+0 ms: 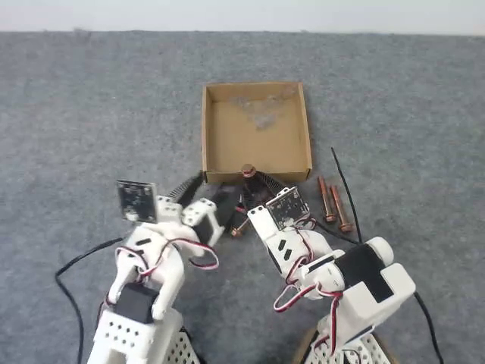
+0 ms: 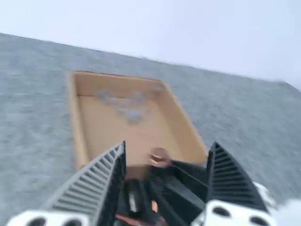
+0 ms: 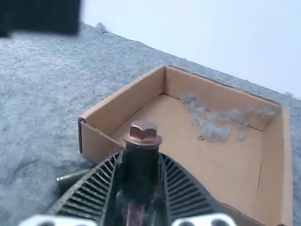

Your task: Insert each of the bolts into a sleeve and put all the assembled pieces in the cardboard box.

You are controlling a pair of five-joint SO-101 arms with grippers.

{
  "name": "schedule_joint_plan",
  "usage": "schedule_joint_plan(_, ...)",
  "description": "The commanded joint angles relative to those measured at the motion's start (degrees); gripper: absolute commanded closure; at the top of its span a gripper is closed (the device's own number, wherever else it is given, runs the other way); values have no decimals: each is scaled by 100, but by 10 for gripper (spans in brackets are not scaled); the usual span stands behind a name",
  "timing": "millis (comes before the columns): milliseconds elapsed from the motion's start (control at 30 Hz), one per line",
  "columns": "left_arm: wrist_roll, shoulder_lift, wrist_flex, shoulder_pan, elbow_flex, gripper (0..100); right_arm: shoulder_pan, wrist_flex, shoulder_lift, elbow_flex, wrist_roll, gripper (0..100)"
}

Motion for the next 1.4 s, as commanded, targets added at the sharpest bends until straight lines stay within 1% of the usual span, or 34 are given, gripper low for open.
schedule_joint_plan(0, 79, 79, -343, -519, -75, 735, 101, -136, -321, -202, -62, 992)
schedule_joint_plan(100, 79, 273, -343, -686, -75, 738, 110, -136, -321, -193, -53, 992)
schedule_joint_plan(167, 79, 369, -334, -818, -57, 768, 119, -136, -321, -176, -35, 992)
schedule_joint_plan(233, 79, 440, -325, -985, -31, 833, 119, -136, -321, -97, -18, 992)
schedule_joint_plan(333, 53, 440, -273, -1240, 163, 968, 119, -136, -347, -70, -9, 992)
schedule_joint_plan(367, 53, 440, -264, -1292, 207, 998, 127, -136, -356, -62, -9, 992)
schedule_joint_plan(433, 53, 440, -246, -1380, 295, 981, 127, -136, -356, -62, -9, 992)
schedule_joint_plan(533, 44, 440, -237, -1477, 488, 990, 127, -136, -356, -53, -9, 992)
schedule_joint_plan(600, 26, 440, -18, -1609, 497, 990, 180, -145, -374, -53, -9, 992)
schedule_joint_plan(633, -70, 440, 114, -1670, 497, 989, 224, -180, -382, -53, -9, 992)
schedule_joint_plan(767, -888, 440, 475, -1741, 497, 989, 435, -189, -479, -105, -9, 992)
schedule_joint_plan(933, -1081, 448, 721, -1697, 497, 989, 708, 13, -1305, -62, -9, 992)
schedule_joint_plan(1033, -1187, 448, 747, -1688, 497, 989, 848, 892, -1947, -211, -9, 992)
schedule_joint_plan(1233, -1292, 484, 756, -1582, 497, 989, 980, 3582, -3213, -1108, -18, 992)
schedule_joint_plan(1367, -1407, 484, 747, -1582, 497, 989, 989, 5508, -3512, -2198, -26, 992)
